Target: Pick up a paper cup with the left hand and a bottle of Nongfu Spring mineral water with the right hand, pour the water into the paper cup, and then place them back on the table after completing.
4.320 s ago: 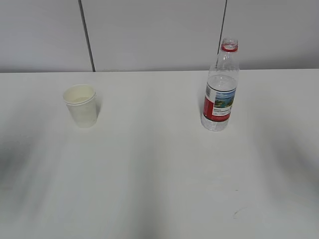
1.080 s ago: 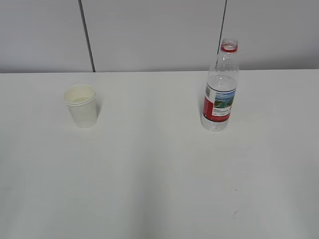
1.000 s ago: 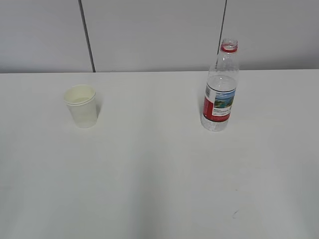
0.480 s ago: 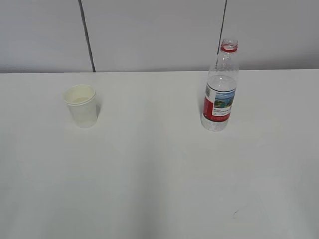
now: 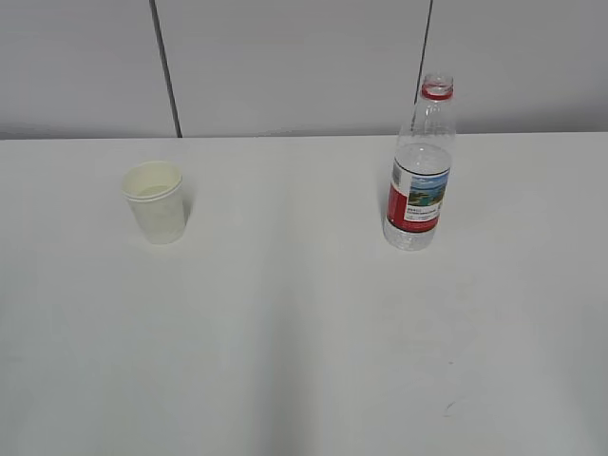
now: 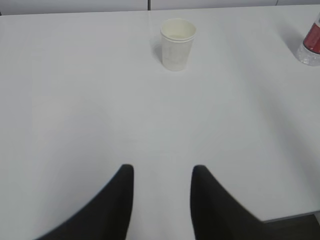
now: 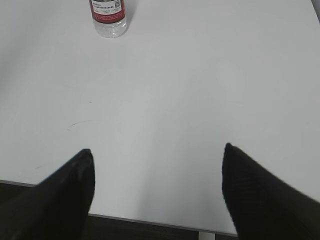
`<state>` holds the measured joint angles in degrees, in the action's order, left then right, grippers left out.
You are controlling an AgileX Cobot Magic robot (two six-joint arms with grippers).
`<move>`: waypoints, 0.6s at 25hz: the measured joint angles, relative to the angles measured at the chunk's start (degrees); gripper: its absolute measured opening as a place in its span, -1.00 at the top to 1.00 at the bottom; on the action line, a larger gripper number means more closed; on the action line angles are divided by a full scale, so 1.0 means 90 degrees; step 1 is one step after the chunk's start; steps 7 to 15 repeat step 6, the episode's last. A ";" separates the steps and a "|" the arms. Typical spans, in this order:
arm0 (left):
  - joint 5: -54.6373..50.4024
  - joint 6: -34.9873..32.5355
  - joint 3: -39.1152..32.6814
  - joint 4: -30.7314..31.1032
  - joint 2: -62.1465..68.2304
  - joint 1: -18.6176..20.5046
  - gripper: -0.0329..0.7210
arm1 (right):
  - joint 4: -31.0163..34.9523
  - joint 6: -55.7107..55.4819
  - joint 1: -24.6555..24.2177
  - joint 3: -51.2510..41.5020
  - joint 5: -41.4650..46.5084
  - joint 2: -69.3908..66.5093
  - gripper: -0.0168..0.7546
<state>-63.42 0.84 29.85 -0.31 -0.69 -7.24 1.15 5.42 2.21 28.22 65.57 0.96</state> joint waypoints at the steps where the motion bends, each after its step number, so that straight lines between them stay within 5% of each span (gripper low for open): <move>1: 0.0000 0.0000 0.0000 0.0000 0.0000 0.0000 0.26 | 0.0000 0.0000 0.0000 0.0000 0.0000 0.0000 -0.57; 15: 0.0000 0.0000 0.0000 0.0000 0.0000 0.0000 0.26 | 0.0000 0.0000 0.0000 0.0000 0.0000 0.0000 -0.56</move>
